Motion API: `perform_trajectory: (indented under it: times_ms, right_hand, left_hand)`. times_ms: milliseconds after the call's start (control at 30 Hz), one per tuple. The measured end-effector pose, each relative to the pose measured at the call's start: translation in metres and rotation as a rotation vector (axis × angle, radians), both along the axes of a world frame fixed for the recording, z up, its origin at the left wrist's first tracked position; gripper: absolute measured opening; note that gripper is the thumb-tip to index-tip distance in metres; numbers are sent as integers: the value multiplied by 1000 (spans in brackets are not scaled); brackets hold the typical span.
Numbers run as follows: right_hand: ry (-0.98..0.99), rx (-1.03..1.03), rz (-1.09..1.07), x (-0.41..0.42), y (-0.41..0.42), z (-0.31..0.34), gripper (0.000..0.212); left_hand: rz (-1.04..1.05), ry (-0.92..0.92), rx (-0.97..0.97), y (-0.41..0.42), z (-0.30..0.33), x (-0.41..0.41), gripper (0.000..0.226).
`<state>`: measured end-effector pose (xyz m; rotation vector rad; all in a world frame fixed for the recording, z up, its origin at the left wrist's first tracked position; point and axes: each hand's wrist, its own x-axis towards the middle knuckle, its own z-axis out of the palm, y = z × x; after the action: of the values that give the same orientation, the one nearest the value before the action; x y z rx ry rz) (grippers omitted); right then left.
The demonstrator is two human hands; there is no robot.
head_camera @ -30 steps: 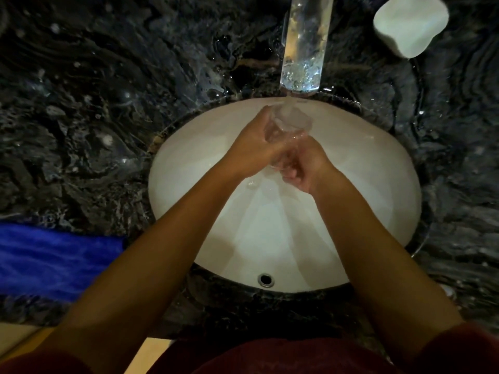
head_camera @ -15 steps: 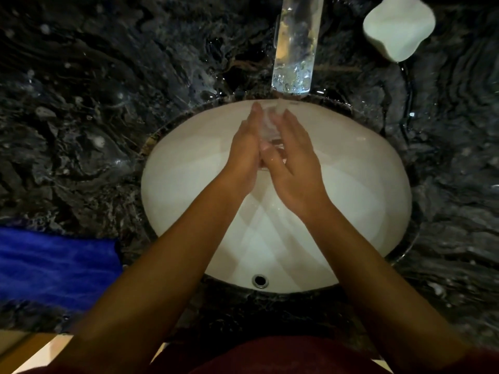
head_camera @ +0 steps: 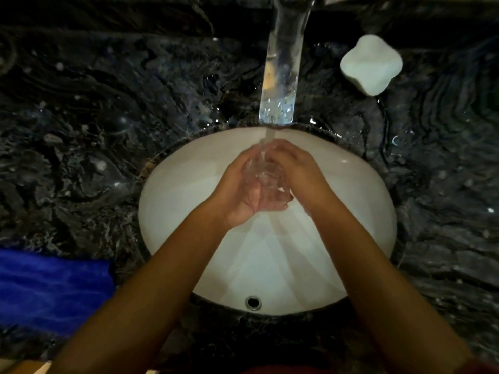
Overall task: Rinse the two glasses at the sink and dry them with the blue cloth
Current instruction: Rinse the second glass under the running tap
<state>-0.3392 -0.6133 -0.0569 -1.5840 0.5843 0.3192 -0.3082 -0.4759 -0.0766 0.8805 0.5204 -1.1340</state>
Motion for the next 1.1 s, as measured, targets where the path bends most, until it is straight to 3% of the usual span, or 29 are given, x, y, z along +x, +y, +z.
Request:
perform_trajectory:
  times_ms: [133,200,300,400,500,633,767,833,967,1100]
  right_hand:
    - [-90,-7,40,-22,-2,22,36]
    - [-109,-21,191,-38,4,35,50]
    - [-146,-301,335,-49,9,47,71]
    - [-222,-429,168,-44,5,66,44]
    - [-237,-396,32,-39,-6,78,14]
    - [-118,-140,-126,-36,-17,96,12]
    - [-70,36,-177,-38,-26,115,10]
    - [-44,103,-194,-38,-31,125,13]
    - [-7,186,-182,-41,-38,141,20]
    - [-67,196,-105,-49,-40,149,14]
  left_hand:
    - [71,87,66,5,28,-12,47]
    - [173,151,60,8,37,-14,47]
    - [187,210,72,4,57,-13,50]
    - [125,174,104,3,80,-19,54]
    - [-6,-49,239,1,92,-27,51]
    - [-54,-528,524,1,113,-29,31]
    - [-249,-869,465,8,140,-34,34]
    - [-299,-954,413,10,150,-39,30]
    - [-307,-1047,473,10,164,-46,58]
    - [-318,-890,591,6,173,-53,74]
